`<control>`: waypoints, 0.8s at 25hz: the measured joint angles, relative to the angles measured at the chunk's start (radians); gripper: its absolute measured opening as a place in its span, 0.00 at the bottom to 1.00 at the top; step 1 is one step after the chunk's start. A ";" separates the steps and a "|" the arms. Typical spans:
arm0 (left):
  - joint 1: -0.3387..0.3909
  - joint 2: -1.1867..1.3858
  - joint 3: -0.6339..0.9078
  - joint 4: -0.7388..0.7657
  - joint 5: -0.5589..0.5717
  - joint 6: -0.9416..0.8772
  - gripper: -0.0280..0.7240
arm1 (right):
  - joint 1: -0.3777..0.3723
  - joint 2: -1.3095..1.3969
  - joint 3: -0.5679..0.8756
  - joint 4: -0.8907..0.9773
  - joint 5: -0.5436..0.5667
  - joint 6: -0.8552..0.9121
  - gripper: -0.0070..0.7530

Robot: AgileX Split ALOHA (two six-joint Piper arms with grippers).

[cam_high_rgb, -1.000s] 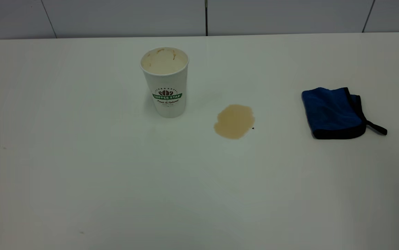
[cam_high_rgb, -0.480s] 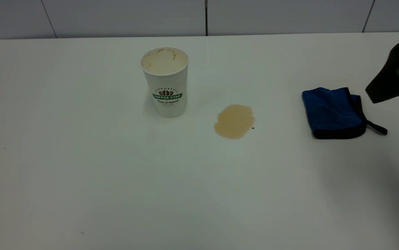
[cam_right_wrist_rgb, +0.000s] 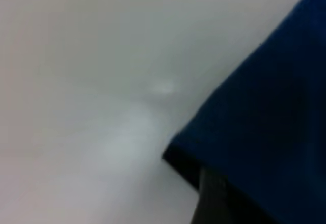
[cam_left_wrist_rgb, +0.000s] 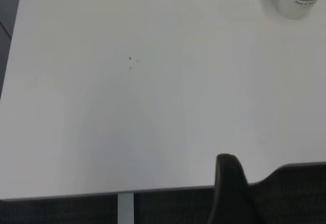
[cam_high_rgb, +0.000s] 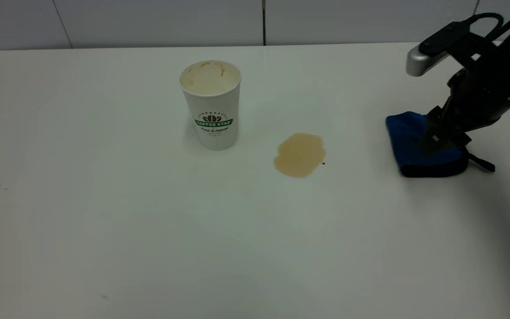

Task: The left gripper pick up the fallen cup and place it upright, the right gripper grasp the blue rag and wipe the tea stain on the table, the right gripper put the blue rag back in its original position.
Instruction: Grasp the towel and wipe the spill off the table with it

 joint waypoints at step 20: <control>0.000 0.000 0.000 0.000 0.000 0.000 0.66 | 0.041 0.228 -0.257 0.098 -0.032 -0.040 0.08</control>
